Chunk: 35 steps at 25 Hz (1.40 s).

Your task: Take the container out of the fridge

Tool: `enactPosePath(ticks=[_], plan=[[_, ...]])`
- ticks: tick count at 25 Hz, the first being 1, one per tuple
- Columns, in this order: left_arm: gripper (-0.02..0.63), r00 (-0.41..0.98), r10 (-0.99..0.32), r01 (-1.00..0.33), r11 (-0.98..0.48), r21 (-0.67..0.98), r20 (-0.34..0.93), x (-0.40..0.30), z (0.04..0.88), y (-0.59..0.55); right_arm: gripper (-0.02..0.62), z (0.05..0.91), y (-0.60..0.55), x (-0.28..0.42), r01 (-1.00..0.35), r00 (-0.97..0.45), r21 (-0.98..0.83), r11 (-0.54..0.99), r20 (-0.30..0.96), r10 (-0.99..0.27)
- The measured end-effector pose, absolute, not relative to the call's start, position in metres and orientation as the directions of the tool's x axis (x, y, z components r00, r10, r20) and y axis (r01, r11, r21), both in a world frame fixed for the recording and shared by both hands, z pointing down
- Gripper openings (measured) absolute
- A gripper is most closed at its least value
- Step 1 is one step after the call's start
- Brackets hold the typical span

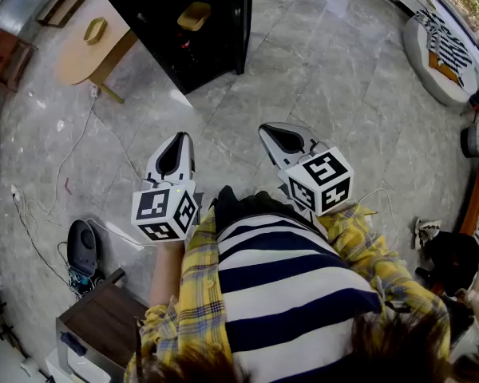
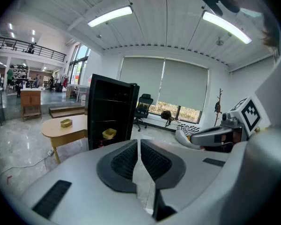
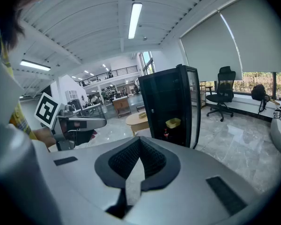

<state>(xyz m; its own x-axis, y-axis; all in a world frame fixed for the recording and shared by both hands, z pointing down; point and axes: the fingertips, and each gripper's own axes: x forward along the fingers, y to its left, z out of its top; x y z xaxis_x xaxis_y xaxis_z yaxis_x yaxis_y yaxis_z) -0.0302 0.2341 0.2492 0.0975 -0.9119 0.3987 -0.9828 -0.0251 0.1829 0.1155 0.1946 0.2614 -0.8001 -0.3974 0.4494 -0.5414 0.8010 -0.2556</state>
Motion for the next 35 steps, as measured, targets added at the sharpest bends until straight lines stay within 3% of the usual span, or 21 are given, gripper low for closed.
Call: enactPosePath(ticks=[20,35], plan=[[0.032,0.072,-0.901,-0.988,-0.007,0.151,0.427,-0.019,0.264,0.217,0.029,0.279,0.172,0.125,-0.519,-0.812,-0.269,0.811,0.453,-0.369],[0.032,0.175,-0.88,-0.983,-0.135,0.121,0.442,-0.049,0.282,0.15,0.029,0.286,0.121,0.083,-0.565,-0.779,-0.254,0.785,0.478,-0.406]])
